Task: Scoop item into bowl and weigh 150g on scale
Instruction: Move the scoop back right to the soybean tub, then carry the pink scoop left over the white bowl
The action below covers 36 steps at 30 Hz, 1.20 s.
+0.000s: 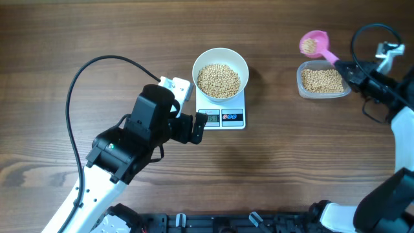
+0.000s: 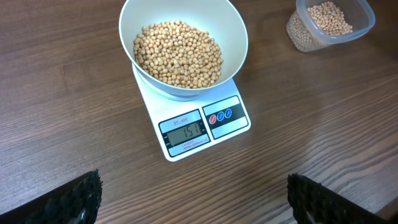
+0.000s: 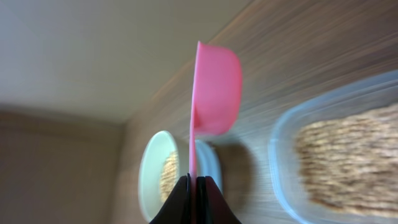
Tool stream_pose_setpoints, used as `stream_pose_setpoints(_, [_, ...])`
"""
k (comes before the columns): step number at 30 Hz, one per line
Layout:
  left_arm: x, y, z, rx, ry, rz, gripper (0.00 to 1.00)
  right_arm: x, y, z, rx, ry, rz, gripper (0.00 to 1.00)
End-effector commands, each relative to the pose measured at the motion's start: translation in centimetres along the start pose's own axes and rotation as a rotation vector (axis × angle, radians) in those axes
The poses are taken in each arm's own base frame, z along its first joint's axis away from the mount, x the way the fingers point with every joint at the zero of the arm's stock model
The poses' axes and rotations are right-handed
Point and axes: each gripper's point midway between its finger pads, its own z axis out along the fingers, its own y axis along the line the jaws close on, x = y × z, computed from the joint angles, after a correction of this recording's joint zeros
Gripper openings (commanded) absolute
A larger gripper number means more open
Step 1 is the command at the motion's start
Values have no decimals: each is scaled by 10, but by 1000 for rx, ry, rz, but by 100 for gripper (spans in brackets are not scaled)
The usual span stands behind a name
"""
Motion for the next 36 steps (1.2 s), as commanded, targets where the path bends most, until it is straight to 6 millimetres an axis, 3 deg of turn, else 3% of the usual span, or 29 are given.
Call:
stream_pose_setpoints(1, [-2, -1, 0, 6, -3, -12, 100, -23, -4, -33, 193, -119, -201, 4])
stream_pose_setpoints(8, [-2, -1, 0, 6, -2, -12, 100, 10, -44, -49, 492, 18, -318, 4])
stream_pose_setpoints(11, [-2, -1, 0, 6, -3, -12, 100, 15, -63, -56, 645, 81, -408, 4])
stream_pose_setpoints(14, [-2, -1, 0, 6, -3, -12, 100, 17, -69, -54, 766, 142, -534, 4])
stream_pose_setpoints(20, [-2, -1, 0, 6, -3, -12, 100, 18, -57, -36, 933, 245, -821, 5])
stream_pose_setpoints(25, [-2, -1, 0, 6, -2, -12, 100, 13, -45, -32, 1067, 297, -1021, 4])
stream_pose_setpoints(32, [-2, -1, 0, 6, -3, -12, 100, 19, -35, -18, 1015, 263, -994, 4])
stream_pose_setpoints(36, [-2, -1, 0, 6, -3, -12, 100, 41, -12, 14, 755, 200, -813, 4])
